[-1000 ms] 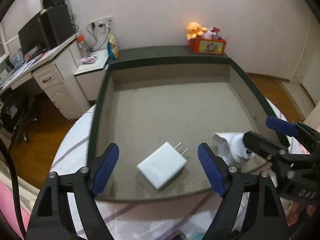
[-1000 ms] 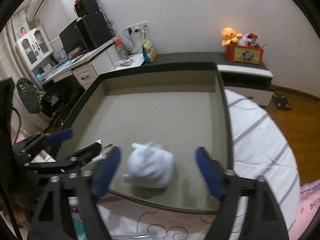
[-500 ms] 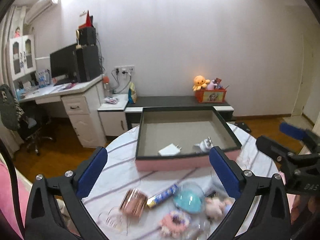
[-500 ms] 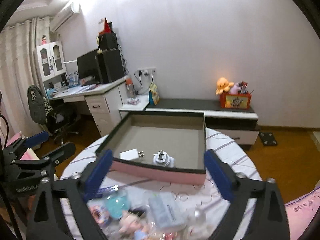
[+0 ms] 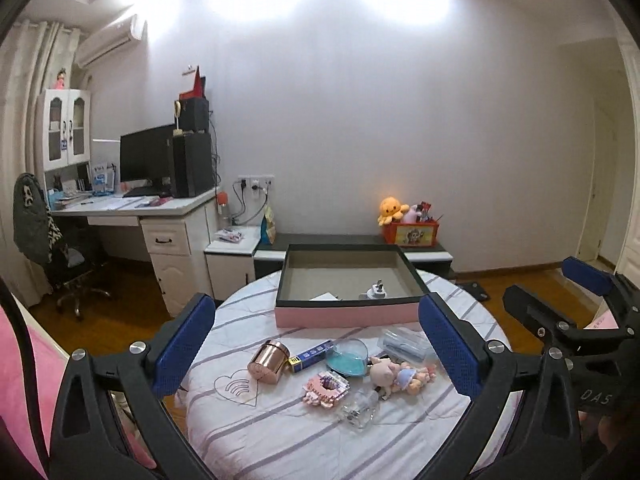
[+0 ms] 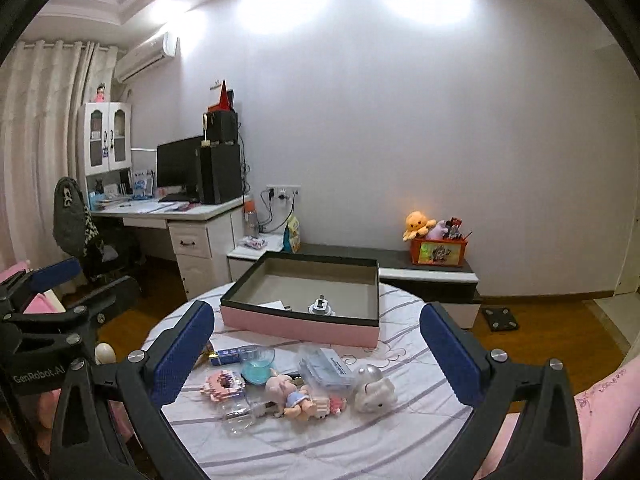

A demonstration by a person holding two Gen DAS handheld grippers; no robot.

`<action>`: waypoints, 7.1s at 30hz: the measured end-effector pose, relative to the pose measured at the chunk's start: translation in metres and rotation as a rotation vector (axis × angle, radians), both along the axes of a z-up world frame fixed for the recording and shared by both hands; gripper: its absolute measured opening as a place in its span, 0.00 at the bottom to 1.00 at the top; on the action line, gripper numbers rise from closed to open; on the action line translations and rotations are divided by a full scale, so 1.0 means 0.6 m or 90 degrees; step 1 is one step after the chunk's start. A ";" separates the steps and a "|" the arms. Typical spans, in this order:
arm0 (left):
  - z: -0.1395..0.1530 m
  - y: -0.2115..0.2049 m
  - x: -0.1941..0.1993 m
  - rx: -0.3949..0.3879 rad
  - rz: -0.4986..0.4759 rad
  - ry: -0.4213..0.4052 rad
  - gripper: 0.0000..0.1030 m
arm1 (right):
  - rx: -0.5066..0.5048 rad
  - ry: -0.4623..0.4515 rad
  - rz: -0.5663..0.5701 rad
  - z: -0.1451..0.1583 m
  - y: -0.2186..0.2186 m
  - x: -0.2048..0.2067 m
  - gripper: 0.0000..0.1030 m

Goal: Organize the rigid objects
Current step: 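Withdraw both tools from the box back over the bed, then grasp the glass bottle with the left tool while the right grasps the astronaut figure, then lower bottle and astronaut figure into the pink box and open both tools, then withdraw both tools from the box back over the bed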

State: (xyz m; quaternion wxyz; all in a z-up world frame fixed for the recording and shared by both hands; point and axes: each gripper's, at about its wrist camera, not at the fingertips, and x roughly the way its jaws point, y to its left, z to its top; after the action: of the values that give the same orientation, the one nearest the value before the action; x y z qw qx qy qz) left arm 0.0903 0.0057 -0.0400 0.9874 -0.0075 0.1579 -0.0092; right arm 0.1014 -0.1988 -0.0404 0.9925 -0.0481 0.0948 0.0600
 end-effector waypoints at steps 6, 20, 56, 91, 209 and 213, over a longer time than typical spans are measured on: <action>0.011 -0.008 -0.050 0.021 0.019 -0.036 1.00 | -0.006 -0.041 -0.012 -0.001 0.007 -0.056 1.00; 0.018 -0.012 -0.077 0.028 0.028 -0.079 1.00 | -0.006 -0.080 -0.022 0.000 0.009 -0.090 1.00; -0.150 0.008 0.058 -0.015 -0.019 0.126 1.00 | 0.023 0.066 -0.025 -0.115 -0.024 0.025 1.00; -0.276 -0.033 0.171 -0.041 -0.065 0.317 0.51 | 0.006 0.264 -0.118 -0.249 -0.131 0.242 1.00; -0.013 -0.006 -0.028 0.044 -0.005 -0.054 1.00 | -0.018 -0.044 -0.031 -0.010 -0.002 -0.058 1.00; -0.038 0.003 -0.005 0.027 -0.018 -0.017 1.00 | -0.021 -0.019 -0.028 -0.028 0.001 -0.040 1.00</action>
State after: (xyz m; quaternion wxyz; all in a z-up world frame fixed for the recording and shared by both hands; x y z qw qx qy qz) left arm 0.0871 0.0077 -0.0625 0.9891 0.0155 0.1450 -0.0197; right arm 0.0776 -0.1980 -0.0573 0.9940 -0.0633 0.0818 0.0359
